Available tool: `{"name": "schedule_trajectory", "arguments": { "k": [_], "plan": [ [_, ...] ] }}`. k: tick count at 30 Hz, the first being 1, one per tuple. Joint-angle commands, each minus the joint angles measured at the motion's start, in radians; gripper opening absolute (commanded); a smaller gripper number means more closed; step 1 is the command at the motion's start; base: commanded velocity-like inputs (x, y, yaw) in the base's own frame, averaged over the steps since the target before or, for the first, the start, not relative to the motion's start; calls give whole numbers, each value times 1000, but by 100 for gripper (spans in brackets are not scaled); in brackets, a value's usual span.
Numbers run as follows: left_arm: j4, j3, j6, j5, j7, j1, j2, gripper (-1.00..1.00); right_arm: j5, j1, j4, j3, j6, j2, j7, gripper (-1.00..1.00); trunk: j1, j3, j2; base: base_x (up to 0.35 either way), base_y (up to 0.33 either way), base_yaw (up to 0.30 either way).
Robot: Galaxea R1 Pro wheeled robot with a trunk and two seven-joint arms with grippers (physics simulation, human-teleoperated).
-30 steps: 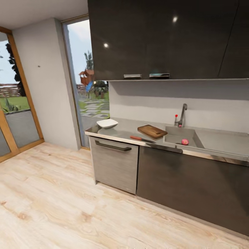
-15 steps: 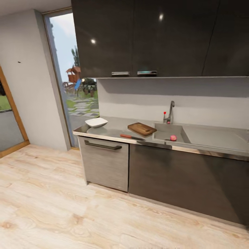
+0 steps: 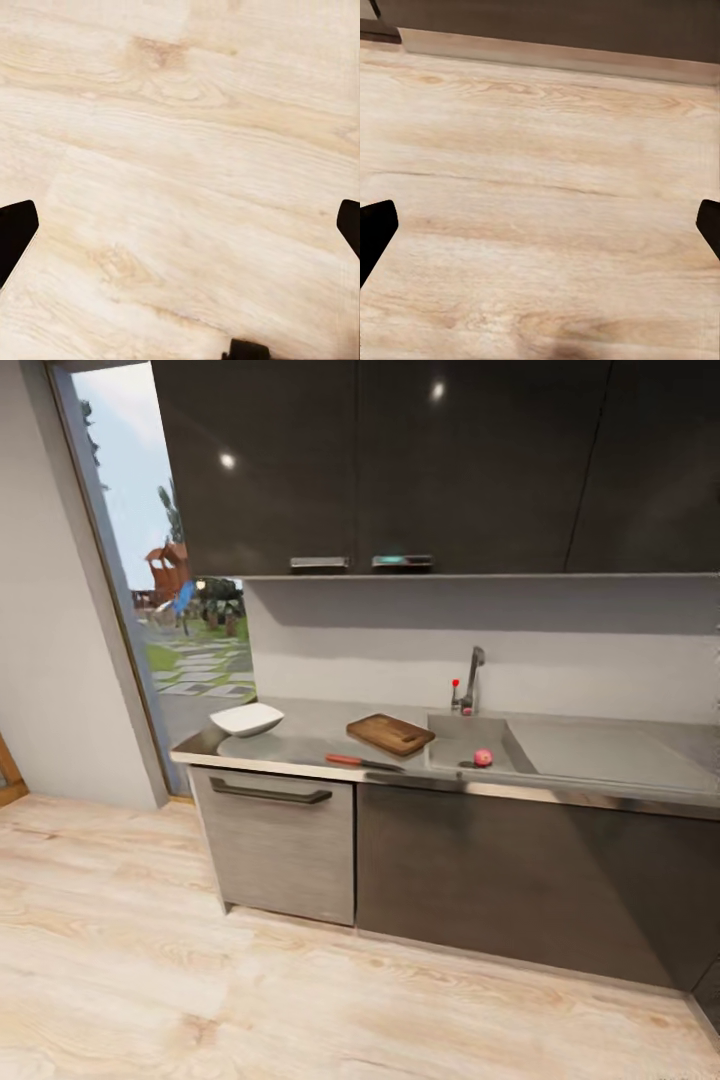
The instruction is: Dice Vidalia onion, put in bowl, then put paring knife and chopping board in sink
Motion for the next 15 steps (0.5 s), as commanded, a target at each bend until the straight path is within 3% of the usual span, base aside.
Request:
{"name": "schedule_trajectory", "arguments": {
  "k": [1, 15],
  "plan": [
    [0, 0, -3, 5, -1, 0, 0, 100, 0, 0, 0, 0, -2, 0, -3, 100, 0, -2, 0, 249, 178, -200],
    [0, -1, -3, 6, -1, 0, 0, 100, 0, -1, 0, 0, -2, 0, -3, 100, 0, -19, 0, 212, 193, -199]
  ]
}}
